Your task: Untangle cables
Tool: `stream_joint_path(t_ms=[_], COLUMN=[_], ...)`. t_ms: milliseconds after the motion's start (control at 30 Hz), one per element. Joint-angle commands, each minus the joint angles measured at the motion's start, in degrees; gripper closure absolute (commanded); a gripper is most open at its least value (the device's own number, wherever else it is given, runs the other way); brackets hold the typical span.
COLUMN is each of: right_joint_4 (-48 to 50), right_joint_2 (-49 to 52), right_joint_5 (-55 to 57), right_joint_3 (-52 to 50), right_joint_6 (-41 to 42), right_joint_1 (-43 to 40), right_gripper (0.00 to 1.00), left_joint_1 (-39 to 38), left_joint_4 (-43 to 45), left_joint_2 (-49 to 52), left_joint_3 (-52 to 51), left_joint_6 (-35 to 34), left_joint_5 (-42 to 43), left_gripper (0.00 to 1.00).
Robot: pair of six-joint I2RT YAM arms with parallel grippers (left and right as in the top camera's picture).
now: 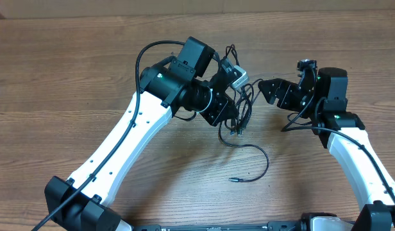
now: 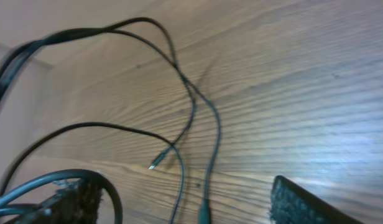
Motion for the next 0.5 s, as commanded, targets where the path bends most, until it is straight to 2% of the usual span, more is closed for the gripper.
stream_joint_path(t_ms=[0,200,467], right_joint_4=[1.5,6.4,6.9], right_joint_2=[0.1,0.1,0.1], right_joint_5=[-7.7,-23.6,-29.3], right_joint_3=[0.3,0.3,0.3], right_joint_6=[0.0,-2.2,-3.7], right_joint_1=[-0.5,-0.5,-0.5], right_gripper=[0.12,0.12,0.14], left_joint_1=[-0.4,-0.4,-0.4], left_joint_4=[-0.1,0.0,1.7], left_joint_2=[-1.1,-1.1,-1.1], left_joint_3=[1.1,1.1,1.1], left_joint_6=[0.1,0.1,0.1], left_joint_5=[0.2,-0.7,-1.1], left_gripper=[0.96,0.96,0.96])
